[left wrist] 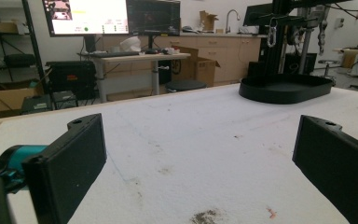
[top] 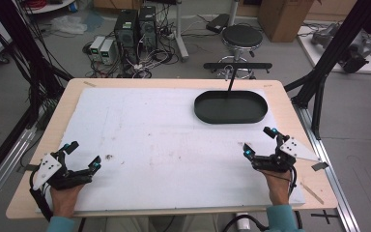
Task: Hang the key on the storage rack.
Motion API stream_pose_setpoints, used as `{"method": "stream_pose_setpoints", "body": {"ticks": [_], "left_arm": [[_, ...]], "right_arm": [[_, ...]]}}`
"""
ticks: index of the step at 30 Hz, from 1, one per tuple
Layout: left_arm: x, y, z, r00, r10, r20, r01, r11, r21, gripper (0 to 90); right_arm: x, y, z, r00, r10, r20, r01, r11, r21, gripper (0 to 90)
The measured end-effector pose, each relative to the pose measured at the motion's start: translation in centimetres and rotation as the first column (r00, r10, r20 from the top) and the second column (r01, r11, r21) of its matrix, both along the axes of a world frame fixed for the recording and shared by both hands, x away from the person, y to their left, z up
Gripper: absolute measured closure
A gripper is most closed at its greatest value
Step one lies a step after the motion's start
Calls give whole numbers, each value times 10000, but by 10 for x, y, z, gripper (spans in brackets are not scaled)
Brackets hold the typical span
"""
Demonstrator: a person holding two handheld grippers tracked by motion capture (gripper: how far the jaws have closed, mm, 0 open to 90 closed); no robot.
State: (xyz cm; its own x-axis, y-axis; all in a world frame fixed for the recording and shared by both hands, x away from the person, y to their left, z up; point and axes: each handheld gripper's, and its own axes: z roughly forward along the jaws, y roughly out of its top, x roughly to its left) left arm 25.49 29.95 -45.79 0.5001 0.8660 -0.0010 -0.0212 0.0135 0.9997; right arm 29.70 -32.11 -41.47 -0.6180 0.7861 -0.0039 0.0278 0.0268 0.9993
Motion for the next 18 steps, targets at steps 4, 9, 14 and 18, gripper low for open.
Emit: {"method": "stream_pose_setpoints", "body": {"ticks": [4, 9, 14, 18], "left_arm": [[0, 0, 0, 10000, 2, -1, -2, 10000, -5, 31], [0, 0, 0, 10000, 9, -6, -9, 10000, -40, 31], [0, 0, 0, 10000, 2, -1, -2, 10000, -27, 31], [-1, 0, 0, 10000, -33, 36, 33, 10000, 8, 31]], "right_arm": [[-2, -6, -20, 9995, -267, 158, 265, 9996, 131, 6], [-2, -6, -37, 9998, 106, 138, -107, 9999, 58, 6], [-3, -2, -42, 9997, 100, 210, -94, 9997, -245, 6], [-4, -4, -42, 9997, -92, 237, 93, 10000, -25, 6]]}}
